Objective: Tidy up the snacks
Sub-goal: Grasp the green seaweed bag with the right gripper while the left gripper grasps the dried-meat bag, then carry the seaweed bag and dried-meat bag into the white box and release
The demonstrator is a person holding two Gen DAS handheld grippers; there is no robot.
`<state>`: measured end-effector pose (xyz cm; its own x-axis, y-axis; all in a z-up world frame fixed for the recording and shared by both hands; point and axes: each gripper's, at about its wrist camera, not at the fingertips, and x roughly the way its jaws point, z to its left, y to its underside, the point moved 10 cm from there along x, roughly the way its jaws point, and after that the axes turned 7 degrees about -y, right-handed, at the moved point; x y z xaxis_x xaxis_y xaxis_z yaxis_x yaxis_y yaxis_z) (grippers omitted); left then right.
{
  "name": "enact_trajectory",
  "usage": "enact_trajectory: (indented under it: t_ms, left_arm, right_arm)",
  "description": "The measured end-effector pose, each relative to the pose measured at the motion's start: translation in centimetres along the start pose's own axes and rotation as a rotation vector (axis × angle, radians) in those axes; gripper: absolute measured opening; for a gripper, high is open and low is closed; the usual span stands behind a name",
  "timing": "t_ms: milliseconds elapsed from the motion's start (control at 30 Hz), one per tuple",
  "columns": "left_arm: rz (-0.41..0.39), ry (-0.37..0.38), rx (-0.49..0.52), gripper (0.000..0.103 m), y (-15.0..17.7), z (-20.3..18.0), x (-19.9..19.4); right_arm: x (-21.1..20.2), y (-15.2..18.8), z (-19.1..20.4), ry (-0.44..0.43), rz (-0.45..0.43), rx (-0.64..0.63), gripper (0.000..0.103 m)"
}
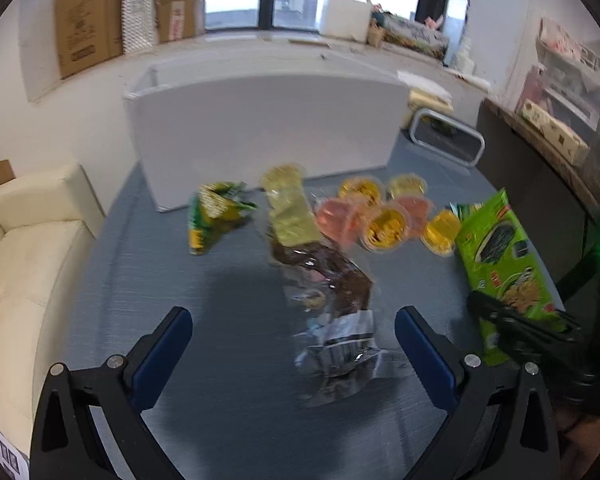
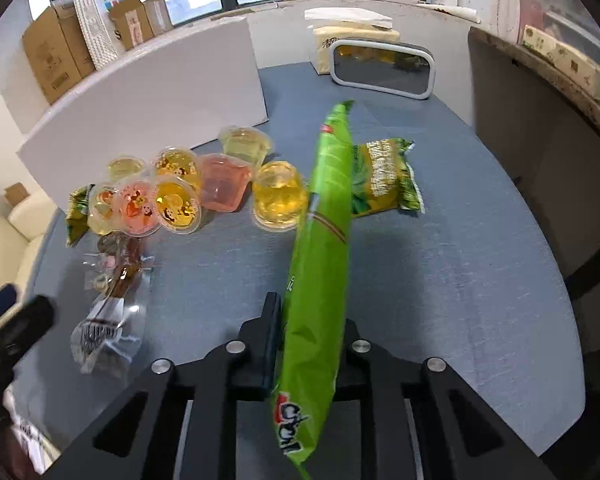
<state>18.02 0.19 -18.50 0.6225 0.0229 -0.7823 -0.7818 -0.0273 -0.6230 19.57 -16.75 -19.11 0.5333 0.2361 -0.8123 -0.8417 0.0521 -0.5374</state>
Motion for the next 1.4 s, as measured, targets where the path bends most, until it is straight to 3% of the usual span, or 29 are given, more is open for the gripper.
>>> enact_trajectory:
  t_ms: [233, 367, 533, 600, 633, 1067, 1267, 1400]
  left_arm:
    - [0.063, 0.025, 0.027, 0.103, 0.1, -2.7, 3.1]
    - [0.097, 0.005, 0.034, 0.103, 0.2, -3.4, 4.8]
    - [0.087, -0.021, 0.045, 0.103, 0.1, -3.3, 5.7]
    - [0.061, -0.042, 0.06, 0.092, -0.2, -3.2, 5.7]
    - [0.049, -0.054, 0.081, 0.078, -0.3, -3.2, 5.6]
    - [-0.018, 0.06, 0.052, 0.075, 0.9, -2.9, 0.2]
    - [-0.084, 0.115, 0.039, 0.075, 0.4, -2.2, -3.7]
    - [-0.15, 0.112, 0.051, 0.074, -0.9, -1.9, -6.2]
  right_arm:
    - [-2.8, -0.2, -2.8, -0.158, -0.061, 0.042, 0.017]
    - [-4.5, -0.6, -2.2, -0.23, -0.102, 0.036, 0.017]
    - [-5.2, -0.7, -2.0, -0.246, -0.116, 0.006, 0.017]
    - [-5.1, -0.9, -1.5, -0.244, -0.116, -0.006, 0.017]
    - [-4.8, -1.0, -1.3, -0.238, -0.115, -0.011, 0.017]
    - [-5.0, -1.2, -0.2, -0.194, -0.105, -0.066, 0.017]
    - [-5.2, -1.3, 1.4, -0.208, -0.109, -0.107, 0.017]
    - [-5.1, -1.4, 2.4, -0.221, -0.108, -0.126, 0.017]
